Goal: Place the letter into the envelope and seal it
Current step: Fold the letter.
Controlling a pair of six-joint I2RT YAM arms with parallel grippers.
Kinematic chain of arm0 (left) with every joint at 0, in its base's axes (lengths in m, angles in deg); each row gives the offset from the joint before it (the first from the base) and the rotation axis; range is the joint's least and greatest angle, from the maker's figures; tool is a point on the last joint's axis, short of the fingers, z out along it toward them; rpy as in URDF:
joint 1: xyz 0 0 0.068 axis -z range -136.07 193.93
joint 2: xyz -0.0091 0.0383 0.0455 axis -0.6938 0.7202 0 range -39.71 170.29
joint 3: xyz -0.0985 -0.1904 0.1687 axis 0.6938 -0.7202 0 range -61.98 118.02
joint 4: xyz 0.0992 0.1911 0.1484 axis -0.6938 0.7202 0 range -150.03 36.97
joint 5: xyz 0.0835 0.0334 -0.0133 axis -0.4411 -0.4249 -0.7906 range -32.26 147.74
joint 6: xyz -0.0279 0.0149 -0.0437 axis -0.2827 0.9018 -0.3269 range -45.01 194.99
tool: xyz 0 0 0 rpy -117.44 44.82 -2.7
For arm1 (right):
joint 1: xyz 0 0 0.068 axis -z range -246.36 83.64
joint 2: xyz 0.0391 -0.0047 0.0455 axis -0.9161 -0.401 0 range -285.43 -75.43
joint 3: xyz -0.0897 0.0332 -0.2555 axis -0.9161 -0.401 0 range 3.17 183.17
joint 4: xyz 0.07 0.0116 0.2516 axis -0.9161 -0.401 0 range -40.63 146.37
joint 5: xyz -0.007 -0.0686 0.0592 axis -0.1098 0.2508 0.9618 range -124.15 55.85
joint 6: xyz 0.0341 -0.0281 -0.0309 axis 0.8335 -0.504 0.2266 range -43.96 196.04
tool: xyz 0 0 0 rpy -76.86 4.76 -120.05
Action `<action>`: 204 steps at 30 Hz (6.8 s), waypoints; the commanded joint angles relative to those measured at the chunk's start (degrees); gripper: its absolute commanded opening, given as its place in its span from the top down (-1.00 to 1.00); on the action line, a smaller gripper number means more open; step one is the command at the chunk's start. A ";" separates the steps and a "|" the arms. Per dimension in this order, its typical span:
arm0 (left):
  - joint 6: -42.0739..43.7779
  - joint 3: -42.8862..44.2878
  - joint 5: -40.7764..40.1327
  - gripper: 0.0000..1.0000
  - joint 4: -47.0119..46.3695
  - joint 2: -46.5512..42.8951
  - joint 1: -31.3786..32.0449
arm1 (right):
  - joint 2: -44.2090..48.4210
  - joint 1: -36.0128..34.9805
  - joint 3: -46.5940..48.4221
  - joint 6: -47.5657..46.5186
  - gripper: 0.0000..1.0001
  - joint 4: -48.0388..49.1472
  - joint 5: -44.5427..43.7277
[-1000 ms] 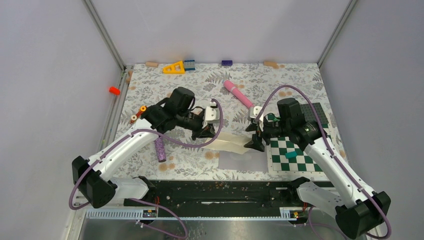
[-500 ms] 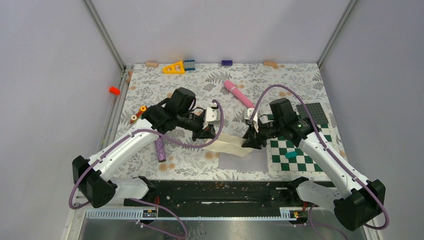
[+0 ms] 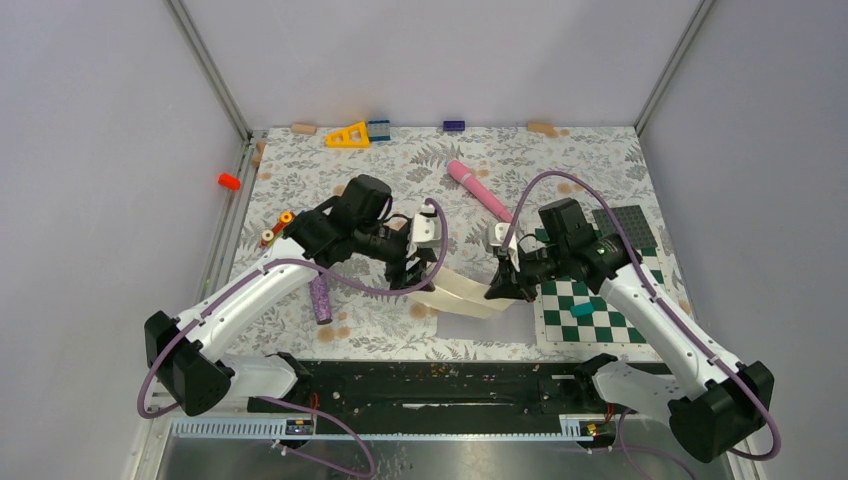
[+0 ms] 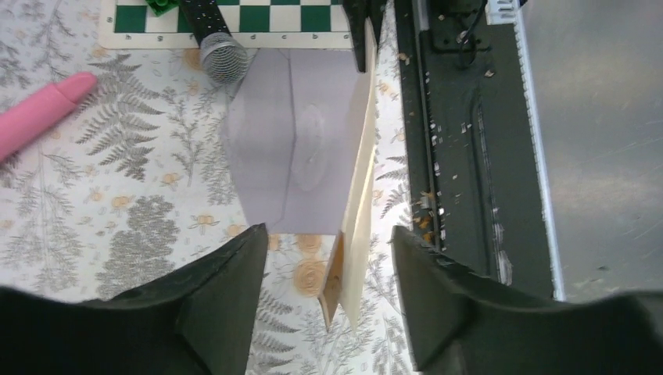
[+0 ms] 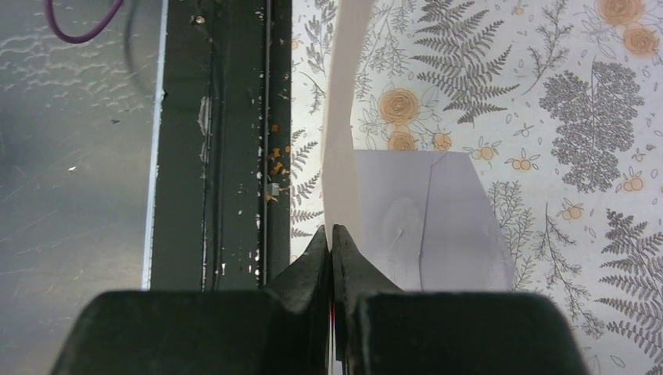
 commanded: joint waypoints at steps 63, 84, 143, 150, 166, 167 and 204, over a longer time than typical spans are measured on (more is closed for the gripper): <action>-2.77 1.16 -0.47 1.00 -5.05 4.89 5.45 | 7.04 3.28 -2.46 24.72 -0.12 23.60 4.60; 7.42 2.49 -5.07 1.00 3.92 4.50 11.41 | 3.63 5.67 -3.59 20.45 -0.99 20.38 18.07; -7.80 4.54 -0.45 1.00 -6.63 7.40 7.68 | 1.33 2.70 -2.96 16.36 1.00 15.66 10.56; -6.23 4.34 -0.82 0.53 -5.52 6.73 7.62 | 2.31 2.70 -2.91 16.59 1.00 15.75 10.25; -3.50 3.46 -2.72 0.28 -4.27 5.33 7.00 | 5.04 2.96 -2.85 16.51 1.00 15.73 9.84; -3.39 3.33 -2.78 0.27 -4.28 5.18 6.91 | 5.18 3.03 -2.88 16.51 1.00 15.71 9.80; 2.91 1.61 -4.47 0.90 -0.91 3.94 5.30 | 9.09 5.77 -2.91 16.62 1.00 15.64 11.18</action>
